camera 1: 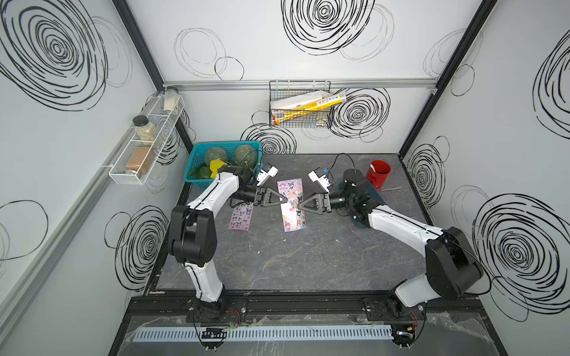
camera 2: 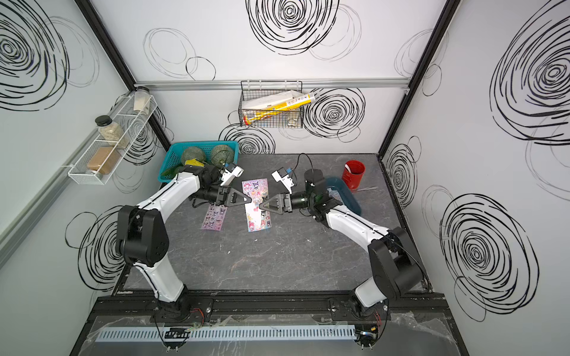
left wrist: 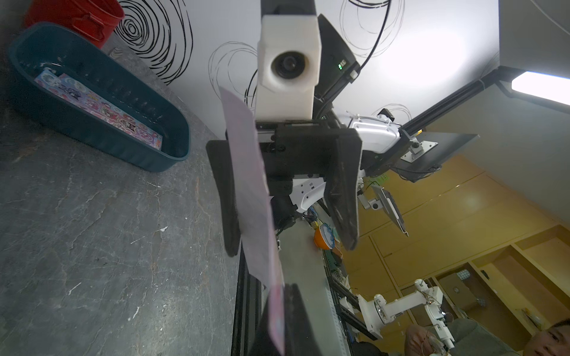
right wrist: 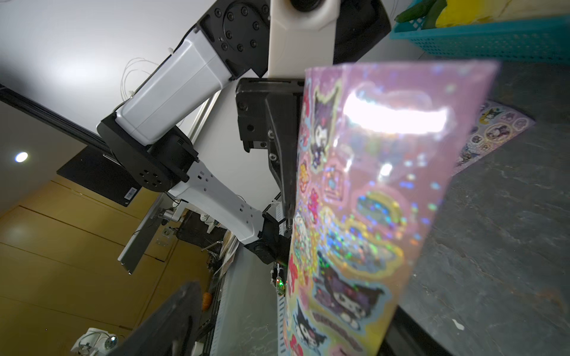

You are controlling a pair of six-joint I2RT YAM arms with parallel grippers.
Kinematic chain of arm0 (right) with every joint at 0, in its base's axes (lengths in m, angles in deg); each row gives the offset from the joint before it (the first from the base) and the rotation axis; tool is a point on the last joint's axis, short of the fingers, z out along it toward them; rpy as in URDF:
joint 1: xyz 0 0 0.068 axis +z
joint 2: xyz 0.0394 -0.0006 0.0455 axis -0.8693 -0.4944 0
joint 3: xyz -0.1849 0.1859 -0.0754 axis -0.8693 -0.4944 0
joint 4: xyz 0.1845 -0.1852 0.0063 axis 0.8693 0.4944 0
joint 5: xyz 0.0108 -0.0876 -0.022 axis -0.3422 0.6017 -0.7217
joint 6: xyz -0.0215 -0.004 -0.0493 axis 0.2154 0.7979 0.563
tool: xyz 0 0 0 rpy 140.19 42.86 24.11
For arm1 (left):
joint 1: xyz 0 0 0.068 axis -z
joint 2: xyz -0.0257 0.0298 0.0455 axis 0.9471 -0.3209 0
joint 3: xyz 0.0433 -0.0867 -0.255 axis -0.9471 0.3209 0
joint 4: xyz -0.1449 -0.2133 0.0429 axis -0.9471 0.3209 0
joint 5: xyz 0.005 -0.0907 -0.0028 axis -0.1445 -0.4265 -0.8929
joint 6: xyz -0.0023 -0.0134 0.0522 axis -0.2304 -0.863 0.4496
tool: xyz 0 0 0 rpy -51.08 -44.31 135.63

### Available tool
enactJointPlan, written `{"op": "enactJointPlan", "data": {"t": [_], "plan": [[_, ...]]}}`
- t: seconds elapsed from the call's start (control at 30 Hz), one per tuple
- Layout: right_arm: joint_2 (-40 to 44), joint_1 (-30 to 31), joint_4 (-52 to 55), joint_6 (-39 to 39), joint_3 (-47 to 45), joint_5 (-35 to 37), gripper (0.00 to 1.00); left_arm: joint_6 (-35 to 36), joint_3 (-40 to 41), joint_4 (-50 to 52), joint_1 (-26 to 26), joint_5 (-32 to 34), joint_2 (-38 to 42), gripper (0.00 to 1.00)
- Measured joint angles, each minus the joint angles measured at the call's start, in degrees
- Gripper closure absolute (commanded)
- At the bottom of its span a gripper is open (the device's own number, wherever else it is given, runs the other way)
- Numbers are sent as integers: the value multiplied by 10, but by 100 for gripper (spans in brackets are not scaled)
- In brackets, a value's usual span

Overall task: Take the stickers out of the storage box
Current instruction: Place the sticker at the center of the board.

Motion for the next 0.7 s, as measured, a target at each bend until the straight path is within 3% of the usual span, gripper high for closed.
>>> {"op": "enactJointPlan", "data": {"t": [0.23,0.7], "plan": [[0,0,19,15,11,4,50,0,30,3,-40,0,1,100],[-22,3,2,-20,15,29,61,1,31,4,-39,0,1,100]]}}
